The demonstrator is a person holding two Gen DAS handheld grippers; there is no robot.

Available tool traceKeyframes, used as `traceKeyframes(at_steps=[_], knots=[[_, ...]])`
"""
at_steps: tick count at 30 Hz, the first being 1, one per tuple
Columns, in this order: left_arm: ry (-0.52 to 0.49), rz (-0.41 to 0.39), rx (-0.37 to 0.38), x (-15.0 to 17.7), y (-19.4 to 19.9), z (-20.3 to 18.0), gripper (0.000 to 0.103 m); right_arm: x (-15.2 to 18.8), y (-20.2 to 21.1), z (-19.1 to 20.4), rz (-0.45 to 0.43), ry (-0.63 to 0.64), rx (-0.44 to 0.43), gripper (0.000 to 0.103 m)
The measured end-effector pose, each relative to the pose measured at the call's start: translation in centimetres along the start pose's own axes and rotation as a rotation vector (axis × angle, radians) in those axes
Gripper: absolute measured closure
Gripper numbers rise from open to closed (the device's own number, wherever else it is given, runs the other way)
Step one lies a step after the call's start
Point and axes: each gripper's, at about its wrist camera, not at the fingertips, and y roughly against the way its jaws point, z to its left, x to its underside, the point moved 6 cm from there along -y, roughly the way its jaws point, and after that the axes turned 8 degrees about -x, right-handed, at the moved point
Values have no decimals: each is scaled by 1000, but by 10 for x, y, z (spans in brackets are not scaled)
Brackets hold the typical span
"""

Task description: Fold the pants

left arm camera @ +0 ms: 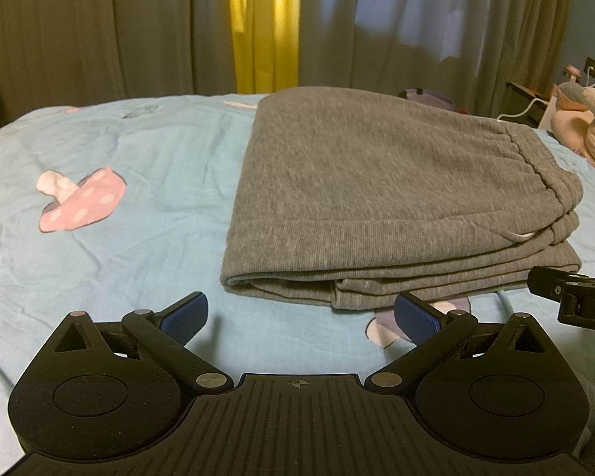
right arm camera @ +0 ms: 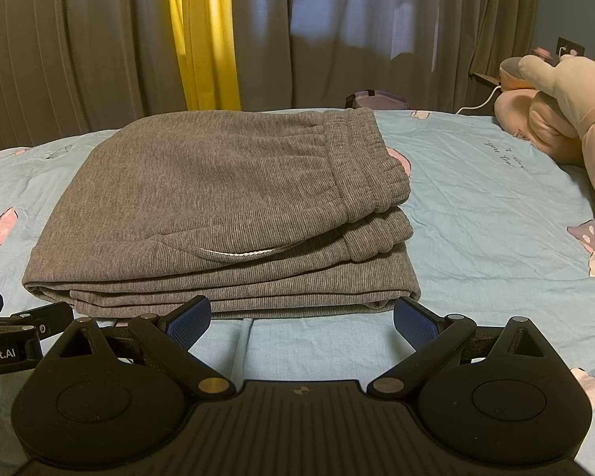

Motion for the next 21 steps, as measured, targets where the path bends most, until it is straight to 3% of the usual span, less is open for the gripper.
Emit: traceKeyframes(at_steps=[21], knots=[[3, 3, -4, 0, -1, -1, 0, 0, 0, 0, 0, -1, 0, 4]])
